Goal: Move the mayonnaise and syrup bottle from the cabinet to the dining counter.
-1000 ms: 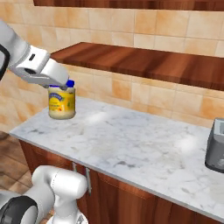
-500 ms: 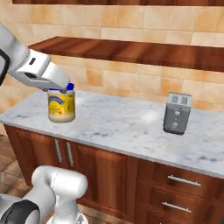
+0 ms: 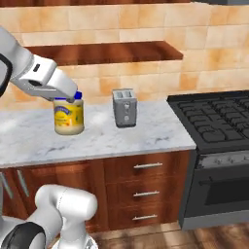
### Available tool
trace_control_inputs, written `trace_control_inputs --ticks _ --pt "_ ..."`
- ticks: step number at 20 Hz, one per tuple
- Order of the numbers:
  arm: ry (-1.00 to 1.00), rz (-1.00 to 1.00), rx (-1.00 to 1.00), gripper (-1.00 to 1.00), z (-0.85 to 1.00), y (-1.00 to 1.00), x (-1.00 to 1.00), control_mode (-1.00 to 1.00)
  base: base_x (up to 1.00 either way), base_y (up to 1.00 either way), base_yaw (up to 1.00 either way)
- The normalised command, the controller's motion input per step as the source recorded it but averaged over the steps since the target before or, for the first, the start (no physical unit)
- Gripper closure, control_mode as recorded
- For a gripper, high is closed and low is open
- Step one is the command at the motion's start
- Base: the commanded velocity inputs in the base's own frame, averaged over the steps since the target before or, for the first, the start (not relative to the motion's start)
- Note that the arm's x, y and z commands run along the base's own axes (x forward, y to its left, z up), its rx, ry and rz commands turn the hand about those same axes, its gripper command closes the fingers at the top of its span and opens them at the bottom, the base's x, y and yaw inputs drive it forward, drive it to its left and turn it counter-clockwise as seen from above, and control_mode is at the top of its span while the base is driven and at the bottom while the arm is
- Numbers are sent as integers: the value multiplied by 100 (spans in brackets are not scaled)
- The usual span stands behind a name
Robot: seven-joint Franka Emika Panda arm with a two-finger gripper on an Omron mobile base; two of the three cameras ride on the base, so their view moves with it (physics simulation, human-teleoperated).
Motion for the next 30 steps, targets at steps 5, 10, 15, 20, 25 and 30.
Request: trace_control_inputs --ticks 5,10,15,20,25,30 --pt "0 0 0 100 0 0 0 100 14 -19 -79" --pt "0 0 0 100 0 0 0 100 12 -29 -76" --pt "0 0 0 100 0 0 0 100 19 -24 -73" --pt "0 0 0 100 0 0 0 100 33 -18 -69" --pt "0 0 0 100 0 0 0 100 61 -3 -63" --pt "0 0 0 100 0 0 0 100 98 0 -56"
